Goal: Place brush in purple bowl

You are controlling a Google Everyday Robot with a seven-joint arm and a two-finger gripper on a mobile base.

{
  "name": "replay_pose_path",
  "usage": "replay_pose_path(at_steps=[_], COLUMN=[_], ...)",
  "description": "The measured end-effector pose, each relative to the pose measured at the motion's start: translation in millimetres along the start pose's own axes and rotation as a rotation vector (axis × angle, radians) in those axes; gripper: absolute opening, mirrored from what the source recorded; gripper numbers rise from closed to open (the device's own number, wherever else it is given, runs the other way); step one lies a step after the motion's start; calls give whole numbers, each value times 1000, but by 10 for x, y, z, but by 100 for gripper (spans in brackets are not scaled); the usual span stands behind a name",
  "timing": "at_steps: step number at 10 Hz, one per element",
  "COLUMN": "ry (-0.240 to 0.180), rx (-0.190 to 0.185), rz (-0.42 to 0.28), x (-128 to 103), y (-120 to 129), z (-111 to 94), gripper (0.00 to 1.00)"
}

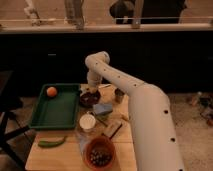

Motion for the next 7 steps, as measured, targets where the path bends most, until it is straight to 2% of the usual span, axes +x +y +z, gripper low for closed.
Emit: replay_pose_path(at_steps=[2,7], ry=[-22,-41], rx=[-26,-107], rz=[7,-22], x=[-66,-395], y=[-11,5], z=[6,95], gripper=[0,0])
